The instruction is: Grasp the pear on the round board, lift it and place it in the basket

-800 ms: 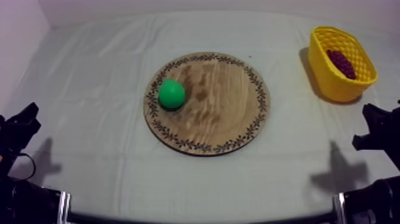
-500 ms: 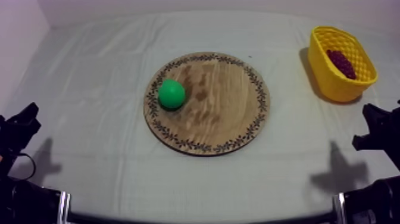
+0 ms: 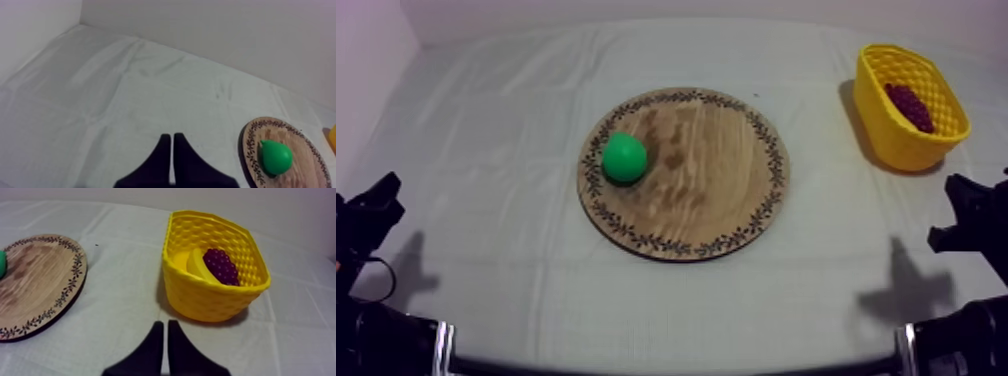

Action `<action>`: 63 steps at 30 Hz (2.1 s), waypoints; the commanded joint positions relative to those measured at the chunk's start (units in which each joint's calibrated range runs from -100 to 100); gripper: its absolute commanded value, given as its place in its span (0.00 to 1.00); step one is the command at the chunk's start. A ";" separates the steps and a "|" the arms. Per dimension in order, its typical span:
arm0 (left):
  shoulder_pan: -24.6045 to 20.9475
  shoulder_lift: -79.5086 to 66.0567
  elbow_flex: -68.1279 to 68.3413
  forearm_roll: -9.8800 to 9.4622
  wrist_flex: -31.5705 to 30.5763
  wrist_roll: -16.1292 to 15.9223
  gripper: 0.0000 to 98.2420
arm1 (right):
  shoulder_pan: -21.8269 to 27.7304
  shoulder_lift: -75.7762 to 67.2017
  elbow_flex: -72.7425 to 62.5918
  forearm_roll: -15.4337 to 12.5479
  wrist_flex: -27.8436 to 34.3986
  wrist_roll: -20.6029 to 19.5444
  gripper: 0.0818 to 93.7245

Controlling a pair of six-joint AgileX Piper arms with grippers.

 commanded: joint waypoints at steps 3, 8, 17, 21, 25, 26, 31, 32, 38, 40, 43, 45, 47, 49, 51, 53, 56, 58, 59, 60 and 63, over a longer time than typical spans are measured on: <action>0.01 0.00 0.00 -0.02 -0.01 0.01 0.00 | -0.02 -0.02 -0.01 0.00 0.02 0.02 0.01; 0.01 0.00 0.00 -0.02 -0.01 0.01 0.00 | -0.02 -0.02 -0.01 0.00 0.02 0.02 0.01; 0.01 0.00 0.00 -0.02 -0.01 0.01 0.00 | 0.09 -0.02 -0.01 0.00 0.02 0.18 0.01; 0.01 0.00 0.00 -0.02 -0.01 0.01 0.00 | 0.93 -0.02 -0.01 -0.03 0.02 1.97 0.04; 0.01 0.00 0.00 -0.02 -0.01 0.01 0.00 | 1.11 -0.02 -0.15 -0.33 -1.67 2.76 0.02; 0.01 0.00 0.00 -0.02 -0.01 0.01 0.00 | 1.03 -0.02 -0.14 -0.73 -2.64 3.65 0.01; 0.01 0.00 0.00 -0.02 -0.01 0.01 0.00 | 0.40 2.91 -1.98 -2.44 -7.68 7.15 0.01; 0.01 0.00 0.00 -0.02 -0.01 0.01 0.00 | 0.23 4.12 -3.25 -2.82 -8.08 7.76 0.01; 0.01 0.00 0.00 -0.02 -0.01 0.01 0.00 | -0.94 14.54 -15.68 -5.13 -6.01 9.98 0.01; 0.01 0.00 0.00 -0.02 -0.01 0.01 0.00 | -1.24 19.04 -21.10 -6.71 -4.64 11.09 0.01; 0.01 0.00 0.00 -0.02 -0.01 0.01 0.00 | -2.27 26.46 -30.04 -8.61 -2.02 12.37 0.01; 0.01 0.00 0.00 -0.02 -0.01 0.01 0.00 | -3.28 31.52 -35.52 -9.79 -0.27 13.78 0.01; 0.01 0.00 0.00 -0.02 -0.01 0.01 0.00 | -4.30 36.60 -40.41 -11.04 0.72 15.23 0.01; 0.01 0.00 0.00 -0.02 -0.01 0.01 0.00 | -5.58 41.75 -45.43 -11.43 1.25 15.50 0.01; 0.01 0.00 0.00 -0.02 -0.01 0.01 0.00 | -7.08 46.84 -51.25 -10.73 2.61 14.35 0.01; 0.01 0.00 0.00 -0.02 -0.01 0.01 0.00 | -8.86 51.85 -57.98 -9.18 5.29 12.33 0.01; 0.01 0.00 0.00 -0.02 -0.01 0.01 0.00 | -11.87 58.96 -68.15 -6.07 10.09 8.46 0.01; 0.01 0.00 0.00 -0.02 -0.01 0.01 0.00 | -13.87 63.32 -74.27 -3.88 13.12 5.88 0.01; 0.01 0.00 0.00 -0.02 -0.01 0.01 0.00 | -14.77 65.38 -77.08 -2.93 14.56 4.71 0.01; 0.01 0.00 0.00 -0.02 -0.01 0.01 0.00 | -15.58 67.35 -79.70 -2.16 16.03 3.67 0.01; 0.01 0.00 0.00 -0.02 -0.01 0.01 0.00 | -17.89 73.00 -86.90 0.02 20.76 0.50 0.01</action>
